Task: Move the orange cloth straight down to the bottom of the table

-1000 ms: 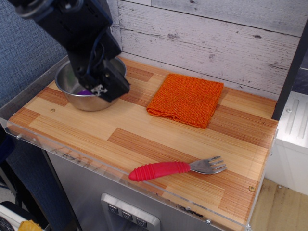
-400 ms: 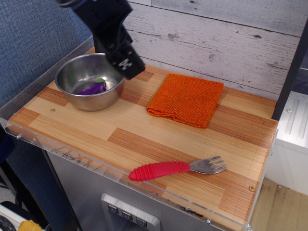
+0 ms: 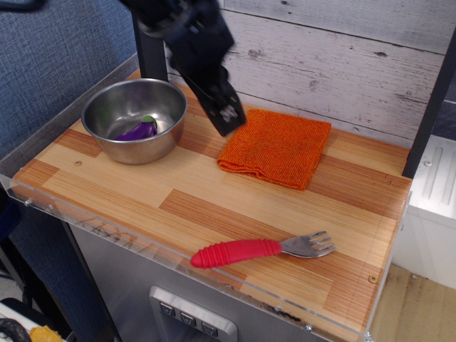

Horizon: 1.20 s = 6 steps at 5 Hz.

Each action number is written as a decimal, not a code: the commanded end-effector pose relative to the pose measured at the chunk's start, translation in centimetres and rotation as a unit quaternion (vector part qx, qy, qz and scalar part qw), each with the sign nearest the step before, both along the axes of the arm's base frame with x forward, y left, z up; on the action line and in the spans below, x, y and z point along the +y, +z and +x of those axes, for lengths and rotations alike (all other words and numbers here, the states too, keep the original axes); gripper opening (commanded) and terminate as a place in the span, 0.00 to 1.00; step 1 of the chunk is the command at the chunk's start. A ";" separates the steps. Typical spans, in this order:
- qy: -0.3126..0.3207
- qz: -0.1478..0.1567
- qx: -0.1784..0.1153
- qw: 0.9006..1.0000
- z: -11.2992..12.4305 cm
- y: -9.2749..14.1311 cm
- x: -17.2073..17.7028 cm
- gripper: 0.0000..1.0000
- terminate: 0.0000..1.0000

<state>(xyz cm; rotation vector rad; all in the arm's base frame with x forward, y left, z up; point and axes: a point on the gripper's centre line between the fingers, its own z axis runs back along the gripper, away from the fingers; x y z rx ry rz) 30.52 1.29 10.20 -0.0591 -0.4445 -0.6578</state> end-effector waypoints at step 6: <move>0.047 0.035 0.048 0.997 7.2 -7.5 -1.0 1.00 0.00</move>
